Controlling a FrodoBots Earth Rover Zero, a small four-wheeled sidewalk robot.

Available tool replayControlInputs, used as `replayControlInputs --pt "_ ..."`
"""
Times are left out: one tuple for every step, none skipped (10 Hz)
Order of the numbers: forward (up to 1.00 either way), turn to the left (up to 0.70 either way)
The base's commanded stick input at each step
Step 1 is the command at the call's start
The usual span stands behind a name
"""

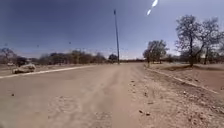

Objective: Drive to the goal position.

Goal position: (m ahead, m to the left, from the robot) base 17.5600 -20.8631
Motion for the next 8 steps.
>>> replayControlInputs --pt "1.0 0.0" --pt "1.0 0.0" --pt "1.0 0.0" --pt "1.0 0.0" --pt "1.0 0.0" --pt "1.0 0.0" --pt "1.0 0.0" --pt "1.0 0.0"
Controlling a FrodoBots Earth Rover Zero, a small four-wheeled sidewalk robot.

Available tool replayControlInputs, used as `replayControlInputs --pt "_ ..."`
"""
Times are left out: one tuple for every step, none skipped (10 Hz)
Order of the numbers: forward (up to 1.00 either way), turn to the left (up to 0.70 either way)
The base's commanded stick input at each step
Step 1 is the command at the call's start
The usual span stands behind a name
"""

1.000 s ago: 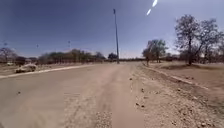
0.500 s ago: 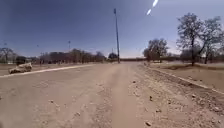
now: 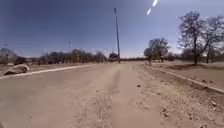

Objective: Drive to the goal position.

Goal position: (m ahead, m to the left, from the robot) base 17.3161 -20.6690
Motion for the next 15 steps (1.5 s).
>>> replayControlInputs --pt "1.0 0.0" --pt "1.0 0.0" --pt "1.0 0.0" --pt "1.0 0.0" --pt "1.0 0.0" --pt "1.0 0.0" --pt "1.0 0.0" --pt "1.0 0.0" --pt "1.0 0.0" --pt "1.0 0.0" --pt "1.0 0.0" --pt "1.0 0.0" --pt "1.0 0.0" --pt "1.0 0.0" --pt "1.0 0.0"
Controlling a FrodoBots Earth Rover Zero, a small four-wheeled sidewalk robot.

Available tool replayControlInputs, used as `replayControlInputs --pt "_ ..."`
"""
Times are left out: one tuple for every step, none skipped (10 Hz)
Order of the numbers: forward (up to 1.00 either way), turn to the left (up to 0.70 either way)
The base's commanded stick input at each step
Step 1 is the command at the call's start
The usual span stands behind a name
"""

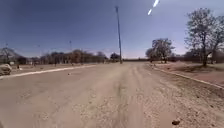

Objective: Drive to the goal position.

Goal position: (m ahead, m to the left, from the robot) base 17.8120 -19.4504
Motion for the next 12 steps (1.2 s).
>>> replayControlInputs --pt "1.0 0.0" --pt "1.0 0.0" --pt "1.0 0.0" --pt "1.0 0.0" --pt "1.0 -0.08" --pt "1.0 -0.27" --pt "1.0 -0.27" --pt "1.0 -0.27" --pt "1.0 -0.27" --pt "1.0 -0.27" --pt "1.0 -0.2" --pt "1.0 0.0"
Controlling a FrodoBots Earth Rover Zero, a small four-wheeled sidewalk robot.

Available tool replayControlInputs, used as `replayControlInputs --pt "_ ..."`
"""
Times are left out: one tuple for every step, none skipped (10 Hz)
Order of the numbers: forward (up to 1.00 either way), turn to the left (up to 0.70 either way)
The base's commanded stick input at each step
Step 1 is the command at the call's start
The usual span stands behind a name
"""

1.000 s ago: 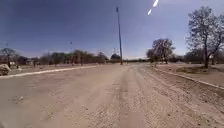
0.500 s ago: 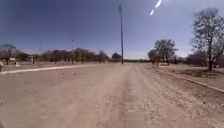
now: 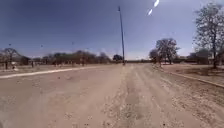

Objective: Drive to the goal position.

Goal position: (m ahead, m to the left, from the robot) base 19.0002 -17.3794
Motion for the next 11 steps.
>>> replayControlInputs --pt "1.0 0.0" --pt "1.0 0.0" --pt "1.0 0.0" --pt "1.0 0.0" --pt "1.0 0.0" --pt "1.0 0.0" --pt "1.0 0.0" --pt "1.0 0.0" --pt "1.0 0.0" --pt "1.0 0.0" --pt "1.0 0.0"
